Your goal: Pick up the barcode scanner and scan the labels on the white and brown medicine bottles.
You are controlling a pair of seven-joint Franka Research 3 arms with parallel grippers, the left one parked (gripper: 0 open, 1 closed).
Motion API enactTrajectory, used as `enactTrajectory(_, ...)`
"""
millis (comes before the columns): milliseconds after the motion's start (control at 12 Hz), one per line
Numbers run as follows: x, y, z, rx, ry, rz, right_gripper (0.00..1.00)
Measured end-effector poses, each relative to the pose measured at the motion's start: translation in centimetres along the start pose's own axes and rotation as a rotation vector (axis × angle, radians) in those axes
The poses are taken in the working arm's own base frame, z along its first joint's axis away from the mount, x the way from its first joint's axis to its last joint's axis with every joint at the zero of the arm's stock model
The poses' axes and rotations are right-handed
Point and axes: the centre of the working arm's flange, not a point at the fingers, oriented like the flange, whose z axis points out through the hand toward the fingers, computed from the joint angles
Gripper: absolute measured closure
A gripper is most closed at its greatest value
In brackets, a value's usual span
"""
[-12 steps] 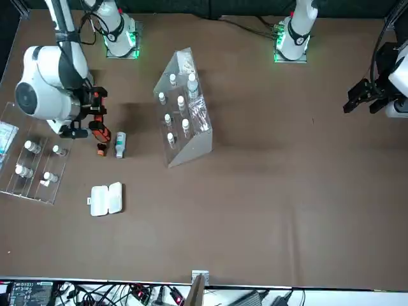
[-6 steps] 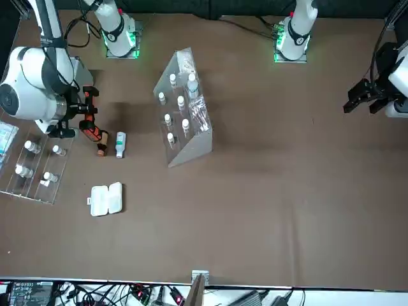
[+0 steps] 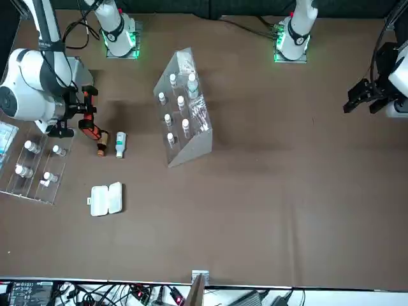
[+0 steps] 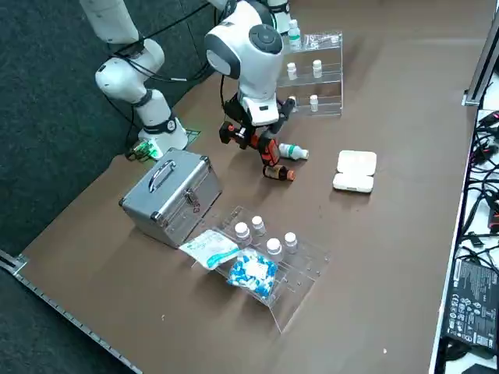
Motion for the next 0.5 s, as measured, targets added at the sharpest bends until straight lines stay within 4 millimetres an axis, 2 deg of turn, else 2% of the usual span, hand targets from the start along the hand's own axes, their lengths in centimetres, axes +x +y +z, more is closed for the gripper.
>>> enactTrajectory(167, 0.5, -2.8, -1.7, 0.003, 0.04, -0.039, 0.58)
enactTrajectory(333, 0.8, -7.1, -3.2, 0.012, 0.089, -0.072, 0.58)
enactTrajectory(500, 1.2, -11.3, -3.6, -0.004, 0.147, -0.105, 0.58)
